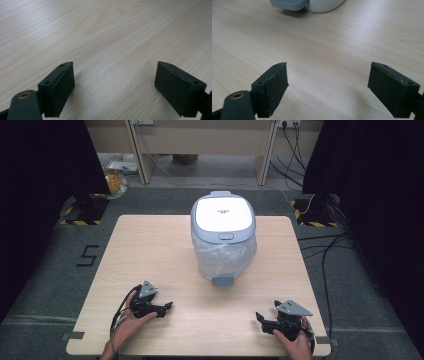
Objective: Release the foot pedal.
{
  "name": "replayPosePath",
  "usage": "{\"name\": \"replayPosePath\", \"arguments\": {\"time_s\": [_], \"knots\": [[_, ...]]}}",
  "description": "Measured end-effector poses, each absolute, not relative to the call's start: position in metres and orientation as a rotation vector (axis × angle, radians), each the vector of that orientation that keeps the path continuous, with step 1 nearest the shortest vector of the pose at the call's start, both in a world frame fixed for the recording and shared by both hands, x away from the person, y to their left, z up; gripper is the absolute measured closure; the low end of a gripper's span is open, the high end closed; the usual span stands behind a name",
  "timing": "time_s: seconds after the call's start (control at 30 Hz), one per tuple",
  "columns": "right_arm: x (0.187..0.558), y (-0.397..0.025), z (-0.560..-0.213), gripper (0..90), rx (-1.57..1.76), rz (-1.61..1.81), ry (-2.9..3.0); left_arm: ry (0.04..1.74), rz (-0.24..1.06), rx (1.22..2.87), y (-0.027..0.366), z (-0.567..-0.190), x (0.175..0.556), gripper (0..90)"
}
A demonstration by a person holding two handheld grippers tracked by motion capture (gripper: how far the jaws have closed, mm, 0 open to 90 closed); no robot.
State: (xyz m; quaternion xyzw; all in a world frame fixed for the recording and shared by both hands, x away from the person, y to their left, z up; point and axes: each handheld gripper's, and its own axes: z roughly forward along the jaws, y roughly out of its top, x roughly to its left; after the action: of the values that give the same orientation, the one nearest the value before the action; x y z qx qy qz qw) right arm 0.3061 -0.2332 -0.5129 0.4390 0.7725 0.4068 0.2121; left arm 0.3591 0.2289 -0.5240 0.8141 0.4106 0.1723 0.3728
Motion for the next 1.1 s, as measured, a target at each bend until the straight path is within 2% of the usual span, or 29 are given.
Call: {"name": "replayPosePath", "arguments": {"time_s": [0.3,0.6,1.1], "knots": [[0.299,-0.235,-0.517,15.1,1.274,0.918,2.199,1.053,0.442,2.085,0.229,-0.524,0.359,15.2],[0.290,-0.239,-0.521,11.6,1.289,0.969,2.185,1.053,0.442,2.085,0.229,-0.524,0.359,15.2],[0.283,-0.239,-0.525,11.4,1.277,1.012,2.143,1.054,0.443,2.085,0.229,-0.524,0.359,15.1]]}}
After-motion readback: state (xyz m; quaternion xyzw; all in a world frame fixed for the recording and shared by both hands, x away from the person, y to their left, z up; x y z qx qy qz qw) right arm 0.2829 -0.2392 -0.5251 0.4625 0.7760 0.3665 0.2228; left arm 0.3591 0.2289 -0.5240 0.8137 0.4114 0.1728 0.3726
